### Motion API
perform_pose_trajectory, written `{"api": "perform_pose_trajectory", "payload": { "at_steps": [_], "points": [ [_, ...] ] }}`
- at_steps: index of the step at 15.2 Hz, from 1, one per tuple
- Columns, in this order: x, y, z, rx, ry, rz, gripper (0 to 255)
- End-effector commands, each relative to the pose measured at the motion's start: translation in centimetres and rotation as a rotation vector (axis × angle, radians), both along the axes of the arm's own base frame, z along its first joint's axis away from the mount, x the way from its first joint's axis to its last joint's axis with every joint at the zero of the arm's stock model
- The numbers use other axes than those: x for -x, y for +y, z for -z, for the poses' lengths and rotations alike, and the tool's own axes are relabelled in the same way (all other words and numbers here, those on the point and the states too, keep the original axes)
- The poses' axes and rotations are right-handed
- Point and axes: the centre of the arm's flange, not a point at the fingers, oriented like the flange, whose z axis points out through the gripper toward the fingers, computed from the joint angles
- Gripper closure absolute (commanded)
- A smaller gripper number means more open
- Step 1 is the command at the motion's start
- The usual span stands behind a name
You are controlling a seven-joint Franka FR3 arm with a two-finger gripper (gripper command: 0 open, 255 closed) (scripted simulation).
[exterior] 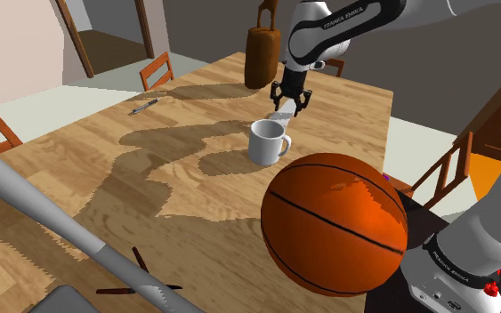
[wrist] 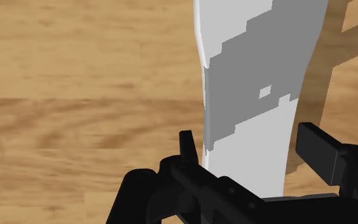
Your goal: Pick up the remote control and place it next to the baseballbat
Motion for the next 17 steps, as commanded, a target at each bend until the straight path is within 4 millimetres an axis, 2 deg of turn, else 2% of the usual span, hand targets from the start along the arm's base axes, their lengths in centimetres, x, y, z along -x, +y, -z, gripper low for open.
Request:
{"api": "perform_pose_trajectory", "payload": {
  "at_steps": [1, 17],
  "points": [
    [0.1, 0.0, -1.1, 0.0, 0.0, 0.0, 255],
    [0.1, 0.0, -9.6, 0.0, 0.0, 0.0, 255]
  ]
}}
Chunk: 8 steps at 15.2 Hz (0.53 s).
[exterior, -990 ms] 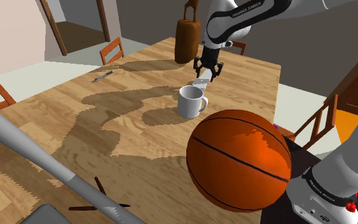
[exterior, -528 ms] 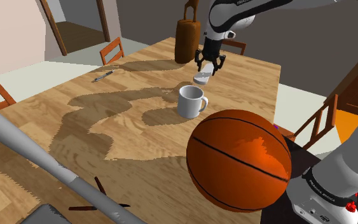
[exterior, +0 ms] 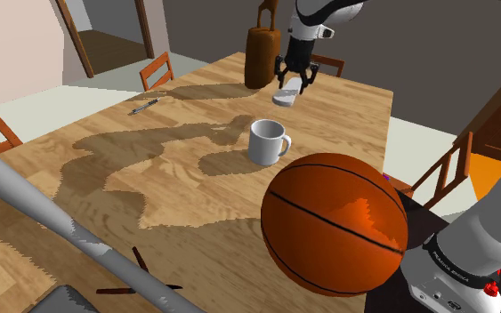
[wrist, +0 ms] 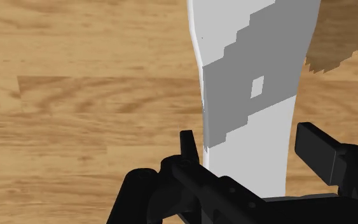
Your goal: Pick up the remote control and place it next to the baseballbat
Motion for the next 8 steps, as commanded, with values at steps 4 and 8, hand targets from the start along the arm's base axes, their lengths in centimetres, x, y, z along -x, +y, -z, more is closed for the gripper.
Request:
{"api": "perform_pose_trajectory", "payload": {
  "at_steps": [4, 8],
  "points": [
    [0.1, 0.0, -2.2, 0.0, 0.0, 0.0, 255],
    [2.1, 4.9, -2.2, 0.0, 0.0, 0.0, 255]
  ]
}}
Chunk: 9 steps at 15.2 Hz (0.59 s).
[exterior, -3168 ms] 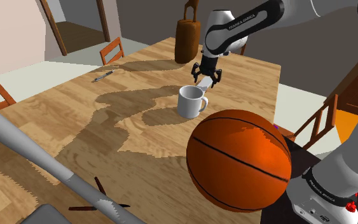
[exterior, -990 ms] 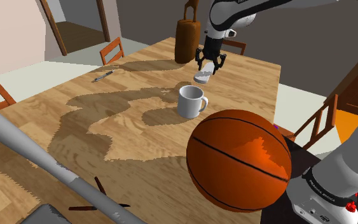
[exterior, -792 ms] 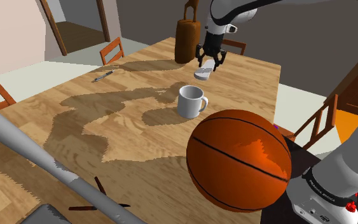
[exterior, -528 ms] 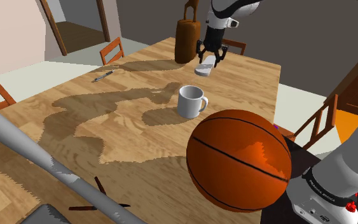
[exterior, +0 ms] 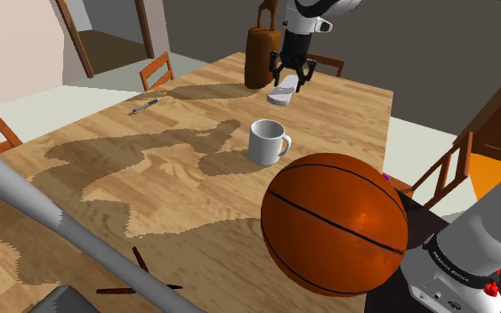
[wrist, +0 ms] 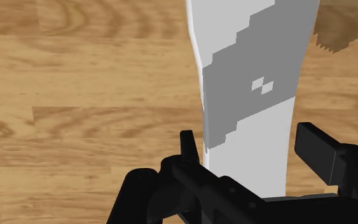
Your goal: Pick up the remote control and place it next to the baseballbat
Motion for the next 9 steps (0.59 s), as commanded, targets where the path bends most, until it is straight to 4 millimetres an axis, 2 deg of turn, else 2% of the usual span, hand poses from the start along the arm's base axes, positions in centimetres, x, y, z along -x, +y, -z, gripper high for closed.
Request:
{"api": "perform_pose_trajectory", "payload": {
  "at_steps": [1, 9],
  "points": [
    [1.1, 2.1, 0.0, 0.0, 0.0, 0.001, 255],
    [5.1, 11.9, -0.1, 0.0, 0.0, 0.001, 255]
  ]
}}
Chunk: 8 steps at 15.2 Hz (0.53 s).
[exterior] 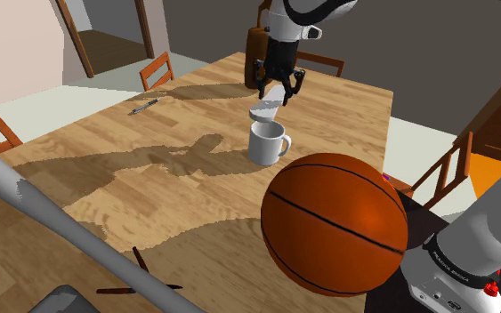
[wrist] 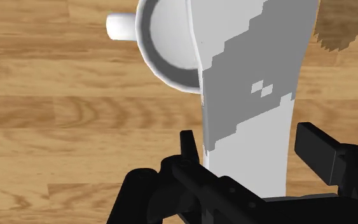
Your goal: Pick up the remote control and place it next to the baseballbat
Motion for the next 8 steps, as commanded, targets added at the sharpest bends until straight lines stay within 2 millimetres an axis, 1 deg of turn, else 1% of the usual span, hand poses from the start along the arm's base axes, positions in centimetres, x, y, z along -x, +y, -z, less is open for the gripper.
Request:
{"api": "perform_pose_trajectory", "payload": {
  "at_steps": [1, 8],
  "points": [
    [1.0, 2.6, 0.1, 0.0, 0.0, 0.002, 255],
    [4.5, 11.2, 0.0, 0.0, 0.0, 0.002, 255]
  ]
}}
